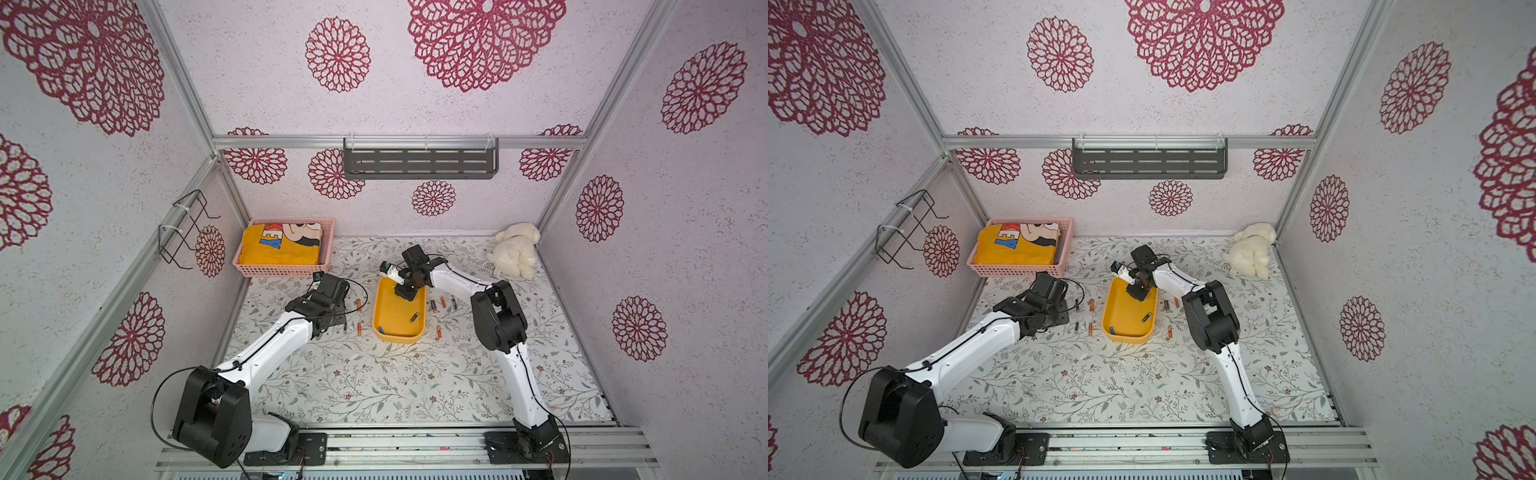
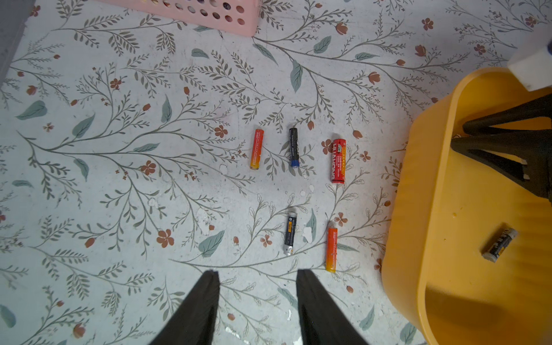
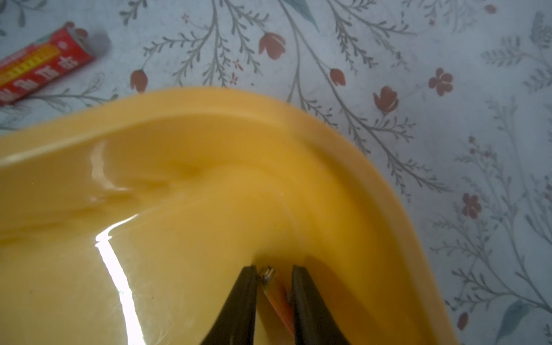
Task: Take the batteries out of the storage box
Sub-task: Pick up the battery from the storage box.
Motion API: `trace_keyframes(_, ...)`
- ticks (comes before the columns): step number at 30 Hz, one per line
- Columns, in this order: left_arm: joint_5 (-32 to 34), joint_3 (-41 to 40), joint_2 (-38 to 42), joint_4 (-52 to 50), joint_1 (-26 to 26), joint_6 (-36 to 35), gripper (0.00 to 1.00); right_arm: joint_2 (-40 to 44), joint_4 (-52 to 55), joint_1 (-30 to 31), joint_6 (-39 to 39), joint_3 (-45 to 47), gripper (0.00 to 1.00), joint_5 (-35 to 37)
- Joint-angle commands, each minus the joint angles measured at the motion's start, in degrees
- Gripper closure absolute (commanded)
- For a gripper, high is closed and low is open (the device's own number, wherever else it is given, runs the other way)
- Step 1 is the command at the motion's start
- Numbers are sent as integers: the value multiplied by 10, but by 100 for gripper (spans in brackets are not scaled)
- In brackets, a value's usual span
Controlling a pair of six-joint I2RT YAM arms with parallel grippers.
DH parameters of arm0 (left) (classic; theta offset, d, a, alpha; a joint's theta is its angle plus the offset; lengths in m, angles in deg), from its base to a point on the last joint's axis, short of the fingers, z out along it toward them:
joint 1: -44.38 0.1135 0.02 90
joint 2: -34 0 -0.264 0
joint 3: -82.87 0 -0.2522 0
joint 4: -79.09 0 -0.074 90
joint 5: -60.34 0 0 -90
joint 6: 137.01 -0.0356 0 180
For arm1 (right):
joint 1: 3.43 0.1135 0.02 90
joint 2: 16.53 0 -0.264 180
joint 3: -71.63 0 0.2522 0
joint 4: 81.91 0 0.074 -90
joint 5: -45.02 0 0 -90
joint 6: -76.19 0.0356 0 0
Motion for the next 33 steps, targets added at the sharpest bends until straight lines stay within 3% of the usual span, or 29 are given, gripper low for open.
trace_keyframes(1, 9, 13, -10, -3, 3, 3, 55, -8, 75, 3, 20, -29, 80, -20)
trace_keyframes(5, 8, 17, -24, -5, 4, 2, 55, -8, 79, 3, 34, -33, 83, -22)
trace_keyframes(10, 0, 23, -36, -5, 4, 2, 55, -17, 111, 3, 52, -61, 72, -24)
trace_keyframes(18, -6, 31, -45, -4, 4, 1, 55, -13, 152, 2, 69, -73, 67, -15)
trace_keyframes(27, -10, 34, -46, -5, 3, 0, 54, -10, 177, 4, 47, -77, 62, 30)
trace_keyframes(33, -16, 36, -54, 0, 3, 0, 54, -6, 190, 7, 11, -78, 56, 21)
